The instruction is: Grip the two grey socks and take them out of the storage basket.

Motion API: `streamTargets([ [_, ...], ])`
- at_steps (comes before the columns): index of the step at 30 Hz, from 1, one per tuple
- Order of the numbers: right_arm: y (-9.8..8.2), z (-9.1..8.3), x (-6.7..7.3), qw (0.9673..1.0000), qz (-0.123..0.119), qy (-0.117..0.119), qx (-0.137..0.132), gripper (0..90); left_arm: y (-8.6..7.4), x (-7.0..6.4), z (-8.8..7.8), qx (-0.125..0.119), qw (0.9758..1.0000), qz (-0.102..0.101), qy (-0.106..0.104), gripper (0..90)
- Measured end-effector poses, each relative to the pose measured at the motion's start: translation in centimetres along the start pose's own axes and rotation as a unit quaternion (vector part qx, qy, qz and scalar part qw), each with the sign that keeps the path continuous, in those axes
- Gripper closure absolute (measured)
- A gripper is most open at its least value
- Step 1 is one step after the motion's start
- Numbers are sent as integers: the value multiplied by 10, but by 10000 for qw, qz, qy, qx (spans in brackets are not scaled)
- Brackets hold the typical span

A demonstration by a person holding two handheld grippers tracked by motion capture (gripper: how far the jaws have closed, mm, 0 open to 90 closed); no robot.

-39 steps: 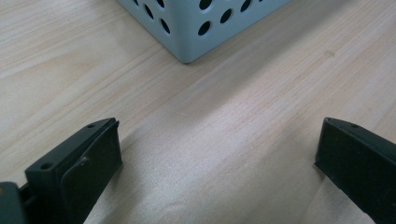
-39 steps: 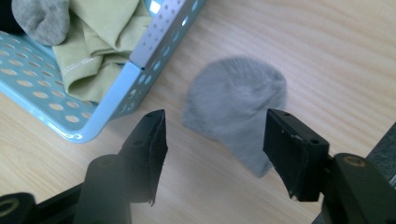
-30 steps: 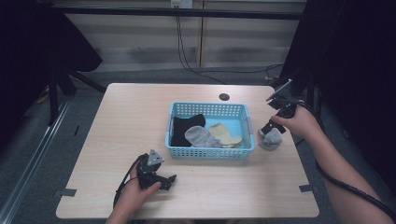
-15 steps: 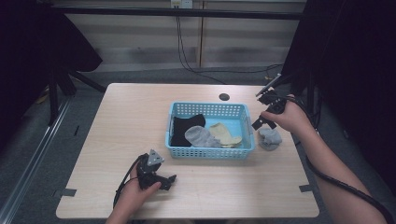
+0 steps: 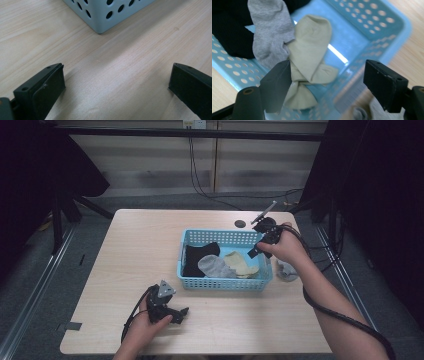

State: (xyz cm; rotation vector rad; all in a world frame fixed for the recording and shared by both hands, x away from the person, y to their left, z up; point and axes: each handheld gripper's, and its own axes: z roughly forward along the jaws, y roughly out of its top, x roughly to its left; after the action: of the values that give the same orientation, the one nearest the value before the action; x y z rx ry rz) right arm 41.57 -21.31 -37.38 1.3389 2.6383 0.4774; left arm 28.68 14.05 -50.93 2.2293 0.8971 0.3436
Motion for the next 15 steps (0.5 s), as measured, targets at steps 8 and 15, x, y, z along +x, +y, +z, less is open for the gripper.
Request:
streamTargets([
  [8, 10, 29, 17, 9992, -200, 323, 98, 254, 0, 0, 0, 5, 10000, -1, -14, 0],
  [15, 15, 43, 27, 9985, -350, 400, 150, 291, 0, 0, 0, -20, 10000, -8, -1, 0],
])
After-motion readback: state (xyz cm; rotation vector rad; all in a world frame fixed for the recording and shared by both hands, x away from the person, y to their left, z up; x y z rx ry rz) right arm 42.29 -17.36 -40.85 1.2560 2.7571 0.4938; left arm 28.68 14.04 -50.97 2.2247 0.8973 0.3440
